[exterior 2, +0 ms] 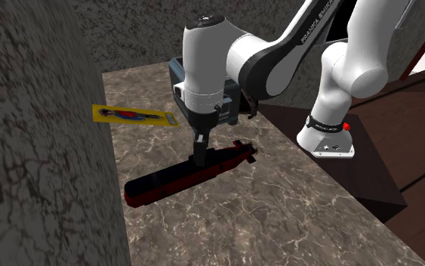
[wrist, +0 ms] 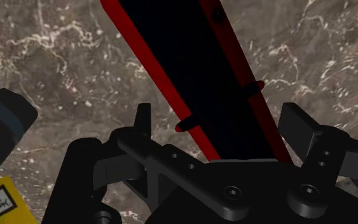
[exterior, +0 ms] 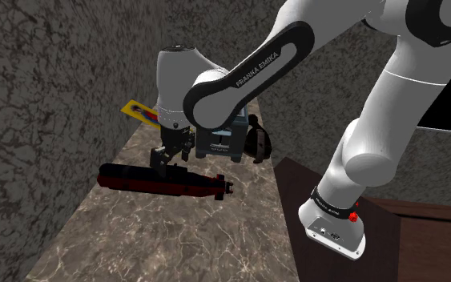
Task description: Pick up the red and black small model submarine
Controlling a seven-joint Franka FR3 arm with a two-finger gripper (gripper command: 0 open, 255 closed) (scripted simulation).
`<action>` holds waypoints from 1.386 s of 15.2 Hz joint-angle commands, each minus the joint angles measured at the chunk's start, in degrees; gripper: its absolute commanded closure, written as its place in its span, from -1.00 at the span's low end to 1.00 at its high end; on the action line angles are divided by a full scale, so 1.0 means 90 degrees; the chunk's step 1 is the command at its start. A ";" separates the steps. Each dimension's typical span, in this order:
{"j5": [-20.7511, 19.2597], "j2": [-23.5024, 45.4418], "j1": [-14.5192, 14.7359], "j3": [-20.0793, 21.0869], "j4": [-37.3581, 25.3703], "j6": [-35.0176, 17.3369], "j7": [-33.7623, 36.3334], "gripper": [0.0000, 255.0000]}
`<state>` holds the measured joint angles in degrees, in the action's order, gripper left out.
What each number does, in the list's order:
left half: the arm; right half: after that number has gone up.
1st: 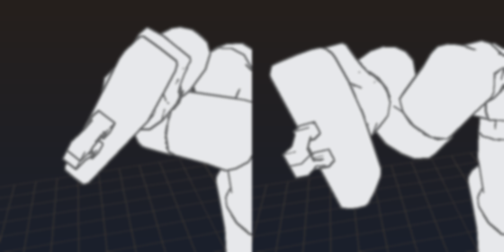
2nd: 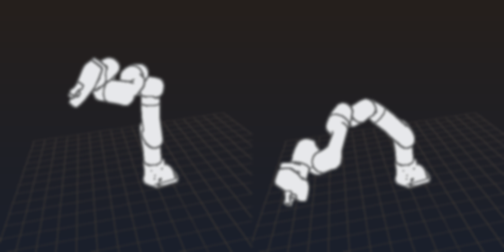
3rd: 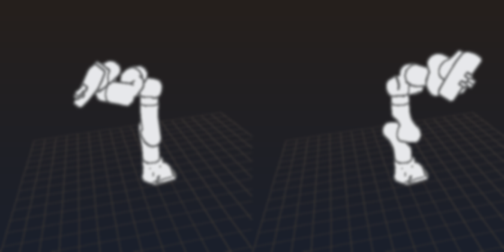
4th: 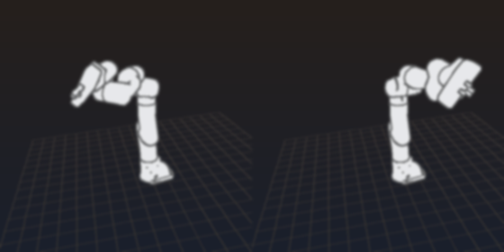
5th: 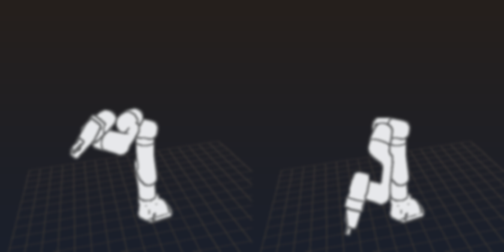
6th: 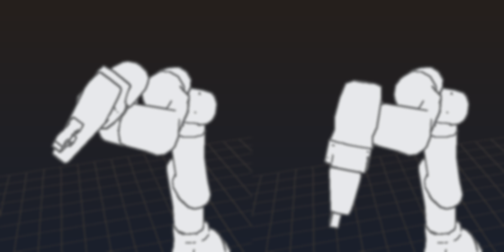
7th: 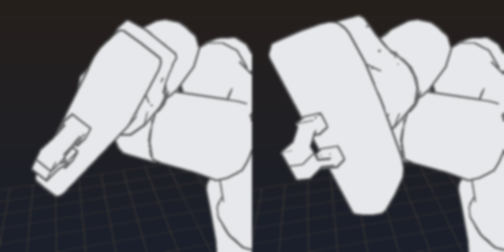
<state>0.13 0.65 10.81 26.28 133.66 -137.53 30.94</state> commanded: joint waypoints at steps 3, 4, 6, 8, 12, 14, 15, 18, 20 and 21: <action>-0.0133 0.0197 0.0006 -0.0004 0.0058 -0.0238 0.0095 -1.00; -0.0128 0.0189 0.0008 -0.0001 0.0071 -0.0244 0.0096 1.00; -0.0117 0.0173 0.0007 -0.0001 0.0082 -0.0241 0.0088 1.00; -0.0114 0.0170 0.0006 -0.0002 0.0083 -0.0238 0.0083 1.00; -0.0118 0.0175 0.0005 -0.0003 0.0079 -0.0240 0.0084 1.00; -0.0086 0.0130 0.0003 -0.0001 0.0032 -0.0153 0.0062 1.00; -0.0043 0.0065 0.0000 0.0002 0.0005 -0.0067 0.0031 1.00; 0.0078 -0.0123 -0.0005 0.0003 -0.0086 0.0193 -0.0055 1.00; 0.0149 -0.0241 -0.0006 -0.0001 -0.0153 0.0366 -0.0105 1.00; 0.0181 -0.0297 -0.0006 -0.0004 -0.0189 0.0453 -0.0128 1.00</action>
<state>1.39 -1.36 10.81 26.32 132.29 -134.25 30.14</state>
